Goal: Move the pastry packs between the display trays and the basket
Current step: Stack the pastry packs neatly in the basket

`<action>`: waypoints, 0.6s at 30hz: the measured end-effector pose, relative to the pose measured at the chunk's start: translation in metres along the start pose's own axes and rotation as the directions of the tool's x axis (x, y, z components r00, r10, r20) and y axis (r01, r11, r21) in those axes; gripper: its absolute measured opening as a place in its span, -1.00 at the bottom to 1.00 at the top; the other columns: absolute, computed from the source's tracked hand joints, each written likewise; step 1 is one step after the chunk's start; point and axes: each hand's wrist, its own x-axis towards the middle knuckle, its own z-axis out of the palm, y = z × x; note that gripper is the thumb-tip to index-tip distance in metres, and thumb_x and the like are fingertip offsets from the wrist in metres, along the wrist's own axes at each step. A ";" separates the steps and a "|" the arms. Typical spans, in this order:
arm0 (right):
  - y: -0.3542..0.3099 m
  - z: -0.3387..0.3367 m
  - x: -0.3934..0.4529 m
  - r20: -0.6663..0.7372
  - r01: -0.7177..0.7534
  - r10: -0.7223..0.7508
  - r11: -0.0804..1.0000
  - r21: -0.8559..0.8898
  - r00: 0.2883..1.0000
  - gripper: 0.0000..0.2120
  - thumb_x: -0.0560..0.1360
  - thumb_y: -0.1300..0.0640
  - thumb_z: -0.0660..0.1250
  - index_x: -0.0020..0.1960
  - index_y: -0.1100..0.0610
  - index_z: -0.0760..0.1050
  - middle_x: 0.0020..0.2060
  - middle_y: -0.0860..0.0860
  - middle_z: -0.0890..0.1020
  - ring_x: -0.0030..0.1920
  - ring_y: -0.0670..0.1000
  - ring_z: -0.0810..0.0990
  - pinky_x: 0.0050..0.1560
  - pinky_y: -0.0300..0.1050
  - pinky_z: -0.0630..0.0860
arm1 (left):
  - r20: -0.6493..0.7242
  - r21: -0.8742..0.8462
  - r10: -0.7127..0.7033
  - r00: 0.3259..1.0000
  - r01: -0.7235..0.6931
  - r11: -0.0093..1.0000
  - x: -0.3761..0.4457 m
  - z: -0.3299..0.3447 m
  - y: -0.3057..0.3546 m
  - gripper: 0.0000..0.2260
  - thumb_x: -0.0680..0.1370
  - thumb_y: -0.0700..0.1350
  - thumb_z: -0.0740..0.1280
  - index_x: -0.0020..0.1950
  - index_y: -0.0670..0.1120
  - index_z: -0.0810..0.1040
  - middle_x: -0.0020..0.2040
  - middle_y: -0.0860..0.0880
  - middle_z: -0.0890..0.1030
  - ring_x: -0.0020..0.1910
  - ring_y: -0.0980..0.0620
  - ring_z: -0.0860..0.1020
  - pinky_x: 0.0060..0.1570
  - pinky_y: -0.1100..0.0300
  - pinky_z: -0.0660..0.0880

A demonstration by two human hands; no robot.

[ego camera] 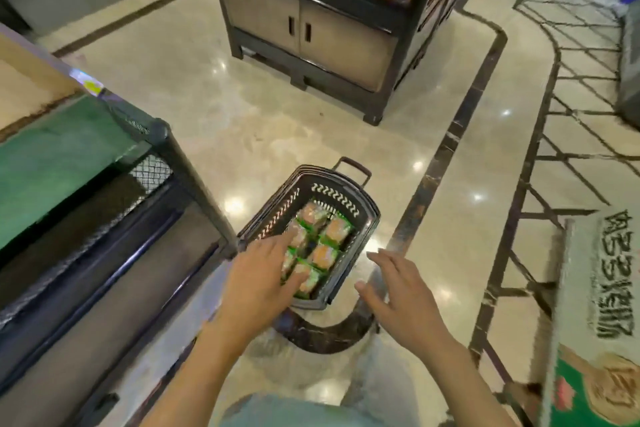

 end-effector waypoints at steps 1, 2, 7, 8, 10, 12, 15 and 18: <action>0.024 -0.003 0.018 0.037 0.016 -0.016 1.000 0.002 0.999 -0.45 0.61 -0.23 0.22 0.52 -0.03 0.32 0.47 -0.06 0.37 0.47 -0.04 0.26 0.44 -0.10 0.26 | 0.021 0.009 -0.035 0.999 0.035 0.999 0.019 0.017 0.007 -0.38 0.49 0.28 0.18 0.47 -0.01 0.40 0.24 -0.05 0.61 0.18 -0.16 0.57 0.06 -0.10 0.58; 0.048 -0.009 0.037 0.077 0.042 -0.042 0.999 -0.001 0.996 -0.47 0.62 -0.22 0.23 0.52 -0.04 0.32 0.46 -0.05 0.39 0.47 -0.01 0.28 0.44 -0.06 0.28 | 0.051 0.017 -0.074 0.996 0.073 0.997 0.037 0.033 0.016 -0.40 0.49 0.28 0.16 0.46 0.02 0.39 0.23 -0.03 0.61 0.19 -0.15 0.56 0.06 -0.10 0.58; 0.140 -0.043 0.134 0.257 0.194 -0.171 0.979 -0.068 0.951 -0.51 0.64 -0.18 0.22 0.49 0.00 0.36 0.44 0.00 0.42 0.45 0.03 0.33 0.42 -0.03 0.32 | 0.077 0.002 -0.265 0.961 0.265 0.964 0.116 0.085 0.062 -0.46 0.55 0.20 0.22 0.40 -0.11 0.47 0.18 -0.13 0.60 0.16 -0.19 0.54 0.12 -0.04 0.48; 0.151 -0.047 0.153 0.302 0.236 -0.201 0.968 -0.084 0.932 -0.51 0.64 -0.18 0.22 0.49 0.01 0.36 0.45 0.01 0.42 0.45 0.03 0.32 0.41 -0.04 0.32 | 0.034 -0.015 -0.300 0.953 0.301 0.954 0.128 0.091 0.069 -0.48 0.57 0.19 0.21 0.37 -0.13 0.50 0.14 -0.14 0.61 0.13 -0.19 0.54 0.12 -0.02 0.44; 0.166 -0.045 0.194 0.381 0.312 -0.252 0.944 -0.103 0.889 -0.51 0.63 -0.15 0.25 0.50 0.02 0.36 0.46 0.02 0.41 0.45 0.05 0.31 0.41 -0.03 0.33 | 0.003 -0.071 -0.368 0.930 0.367 0.928 0.148 0.105 0.073 -0.50 0.61 0.18 0.17 0.36 -0.15 0.51 0.14 -0.15 0.63 0.15 -0.19 0.54 0.14 -0.01 0.41; 0.172 -0.034 0.237 0.480 0.367 -0.271 0.923 -0.118 0.835 -0.51 0.63 -0.11 0.27 0.50 0.03 0.35 0.47 0.03 0.39 0.46 0.07 0.31 0.41 0.00 0.33 | 0.026 -0.121 -0.458 0.889 0.457 0.881 0.165 0.119 0.070 -0.51 0.64 0.21 0.14 0.38 -0.12 0.50 0.20 -0.14 0.62 0.20 -0.20 0.54 0.14 -0.05 0.46; 0.174 -0.001 0.302 0.612 0.445 -0.279 0.886 -0.134 0.740 -0.50 0.62 -0.09 0.28 0.51 0.05 0.35 0.48 0.06 0.37 0.48 0.10 0.28 0.42 -0.01 0.30 | 0.072 -0.164 -0.592 0.803 0.595 0.787 0.185 0.151 0.045 -0.47 0.65 0.26 0.04 0.37 -0.07 0.50 0.21 -0.11 0.62 0.21 -0.19 0.53 0.09 -0.07 0.49; 0.176 0.043 0.361 0.681 0.523 -0.293 0.838 -0.154 0.671 -0.47 0.62 -0.11 0.28 0.52 0.07 0.33 0.46 0.07 0.39 0.47 0.11 0.30 0.42 0.00 0.31 | 0.089 -0.215 -0.658 0.748 0.659 0.721 0.205 0.193 0.010 -0.43 0.61 0.30 0.01 0.39 -0.05 0.48 0.22 -0.09 0.61 0.20 -0.16 0.53 0.12 -0.07 0.49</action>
